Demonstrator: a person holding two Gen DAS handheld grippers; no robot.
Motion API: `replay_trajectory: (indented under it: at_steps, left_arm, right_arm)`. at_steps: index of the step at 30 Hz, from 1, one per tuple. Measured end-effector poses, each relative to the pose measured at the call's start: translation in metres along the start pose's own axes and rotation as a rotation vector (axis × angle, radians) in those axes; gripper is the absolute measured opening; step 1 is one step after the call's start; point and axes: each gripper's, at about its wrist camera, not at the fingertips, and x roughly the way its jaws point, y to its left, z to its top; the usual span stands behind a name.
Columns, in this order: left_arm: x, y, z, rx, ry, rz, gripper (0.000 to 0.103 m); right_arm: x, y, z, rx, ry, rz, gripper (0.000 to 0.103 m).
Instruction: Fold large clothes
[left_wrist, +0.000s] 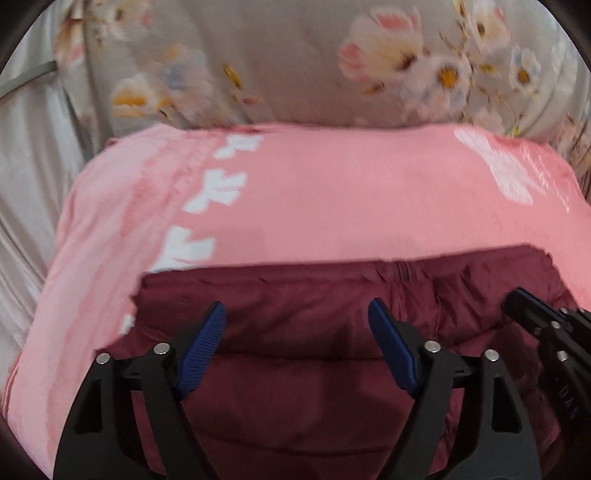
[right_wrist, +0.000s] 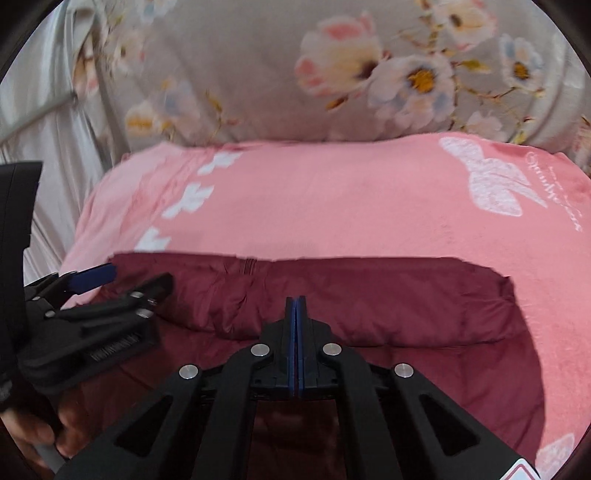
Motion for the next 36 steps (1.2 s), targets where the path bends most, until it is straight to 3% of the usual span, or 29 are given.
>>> replay_trajectory:
  at_steps: [4,8,12,36]
  left_arm:
    - [0.033,-0.002,-0.003,-0.007,0.041,0.03,0.076]
    - [0.05,0.009,-0.003,-0.06,0.052,0.01,0.078]
    - [0.059,0.008,-0.006,-0.067,0.036,0.028,0.083]
    - [0.067,0.007,-0.011,-0.084,0.022,0.035,0.087]
  right_arm:
    - [0.031,-0.009,0.002,-0.009,0.045,-0.052,0.0]
    - [0.047,-0.035,0.0,0.073,0.066,-0.03,0.0]
    - [0.058,-0.036,-0.004,0.093,0.071,-0.021,0.0]
    - [0.068,-0.041,-0.007,0.126,0.07,0.007,0.0]
